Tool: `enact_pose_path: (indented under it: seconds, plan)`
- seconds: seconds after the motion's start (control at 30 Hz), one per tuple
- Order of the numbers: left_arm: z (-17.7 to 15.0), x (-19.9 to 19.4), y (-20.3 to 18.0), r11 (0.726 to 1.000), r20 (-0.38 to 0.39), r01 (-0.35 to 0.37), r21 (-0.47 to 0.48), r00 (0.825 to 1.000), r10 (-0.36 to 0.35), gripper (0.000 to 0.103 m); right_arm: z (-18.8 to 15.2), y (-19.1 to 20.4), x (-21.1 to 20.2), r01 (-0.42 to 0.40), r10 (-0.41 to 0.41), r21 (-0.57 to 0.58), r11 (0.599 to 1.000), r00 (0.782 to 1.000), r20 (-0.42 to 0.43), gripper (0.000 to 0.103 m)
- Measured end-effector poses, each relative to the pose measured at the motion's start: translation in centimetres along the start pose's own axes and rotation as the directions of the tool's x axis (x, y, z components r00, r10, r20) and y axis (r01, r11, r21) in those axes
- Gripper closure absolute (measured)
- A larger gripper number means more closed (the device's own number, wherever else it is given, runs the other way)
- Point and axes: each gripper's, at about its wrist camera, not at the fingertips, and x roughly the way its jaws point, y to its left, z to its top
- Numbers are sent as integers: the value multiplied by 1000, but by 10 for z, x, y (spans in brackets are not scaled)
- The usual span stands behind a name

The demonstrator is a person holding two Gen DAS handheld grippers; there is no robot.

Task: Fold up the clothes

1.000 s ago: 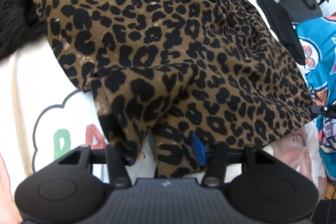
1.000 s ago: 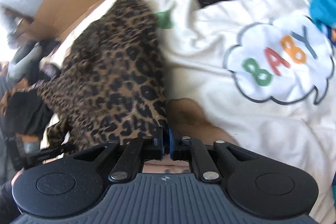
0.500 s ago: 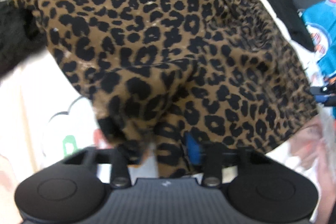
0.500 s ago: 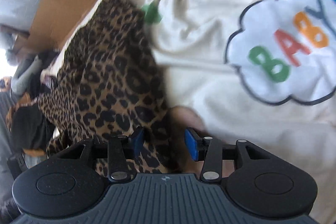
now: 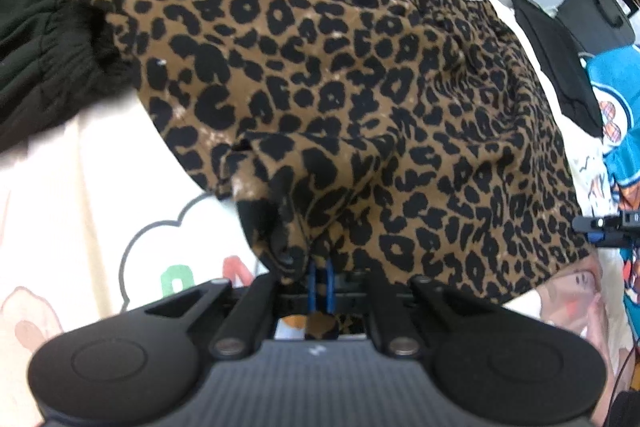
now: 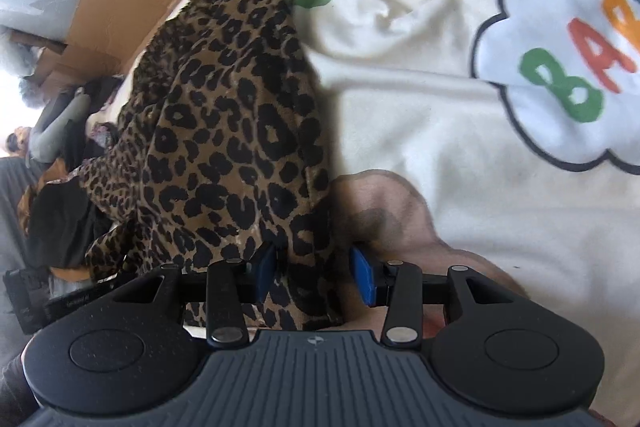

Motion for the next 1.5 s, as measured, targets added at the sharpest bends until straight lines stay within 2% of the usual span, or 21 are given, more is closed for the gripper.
enact_pose_path:
  seconds: [0.07,0.17,0.3,0.43,0.63,0.97,1.1,1.23,1.37,1.47,1.5]
  plan:
    - [2,-3,2,1000,1,12,-13,1000,-12,97,0,-2,0,-19,19,-2,1000,1000,-25,103]
    - [-3,-5,-2,999,-21,44,-25,999,-44,98,-1,4,-11,-2,1,-33,999,1000,-31,102]
    - [-6,-6,-9,997,-55,80,5,995,-80,98,3,11,-34,32,-33,-53,998,999,-20,102]
    - [-5,-4,-23,987,-102,160,1,982,-159,98,8,8,-54,100,-100,-59,993,995,-9,102]
    - [-9,5,-50,965,-158,264,10,953,-259,98,25,1,-71,199,-197,-66,978,980,30,102]
    - [-26,33,-93,926,-257,377,35,898,-356,99,55,2,-84,318,-310,-98,943,947,88,102]
    - [-42,25,-99,904,-288,421,78,877,-384,99,66,0,-89,359,-347,-99,928,930,116,102]
    - [-48,32,-109,893,-291,443,86,868,-403,99,73,-2,-88,401,-387,-108,910,913,132,102]
    - [-52,40,-113,896,-299,434,93,871,-390,97,72,-7,-75,464,-449,-114,879,884,131,101]
    - [-54,38,-114,893,-308,433,122,872,-381,91,68,-6,-74,499,-484,-100,861,863,143,95]
    - [-53,30,-113,887,-291,436,154,878,-381,83,66,-4,-77,501,-484,-102,859,862,153,92]
